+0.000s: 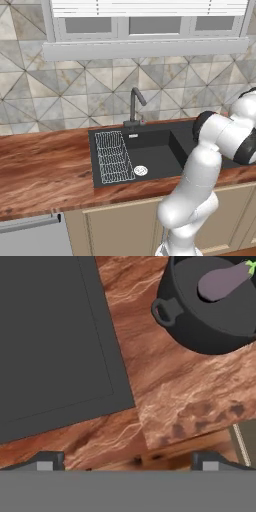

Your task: Dump the eggplant from the pot into the sink. Then turn on the water and wash the eggplant. Then turn off the water and put the eggplant back in the pot.

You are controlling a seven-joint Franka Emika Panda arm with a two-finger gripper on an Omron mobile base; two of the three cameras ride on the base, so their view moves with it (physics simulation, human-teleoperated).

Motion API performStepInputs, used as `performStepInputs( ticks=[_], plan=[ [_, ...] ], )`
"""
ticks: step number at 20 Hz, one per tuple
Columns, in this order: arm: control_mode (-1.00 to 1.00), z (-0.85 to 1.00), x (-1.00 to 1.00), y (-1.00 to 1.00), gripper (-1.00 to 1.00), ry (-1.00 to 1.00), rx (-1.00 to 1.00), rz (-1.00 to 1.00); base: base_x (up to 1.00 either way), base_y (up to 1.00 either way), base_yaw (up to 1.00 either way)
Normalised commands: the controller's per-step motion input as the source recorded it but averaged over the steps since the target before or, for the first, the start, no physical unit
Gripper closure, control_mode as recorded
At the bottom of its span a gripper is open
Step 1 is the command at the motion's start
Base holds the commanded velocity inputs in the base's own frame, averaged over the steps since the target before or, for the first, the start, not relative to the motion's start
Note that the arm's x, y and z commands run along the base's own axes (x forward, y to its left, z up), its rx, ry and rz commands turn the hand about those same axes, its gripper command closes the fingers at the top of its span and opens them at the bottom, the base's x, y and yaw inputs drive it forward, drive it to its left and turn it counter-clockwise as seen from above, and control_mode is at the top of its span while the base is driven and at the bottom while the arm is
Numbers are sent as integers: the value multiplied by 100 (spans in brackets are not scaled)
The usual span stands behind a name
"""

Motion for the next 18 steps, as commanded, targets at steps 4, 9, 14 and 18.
performStepInputs(
  ticks=[4, 9, 14, 18],
  plan=[
    [-100, -31, 33, -9, -100, -3, 0, 10, 0, 0, 0],
    [-100, -15, 33, -10, -100, -8, -8, 8, 0, 0, 0],
    [-100, -5, 22, -19, -100, -10, -14, 7, 0, 0, 0],
    [-100, -17, 20, -9, -100, -3, -14, 7, 0, 0, 0]
  ],
)
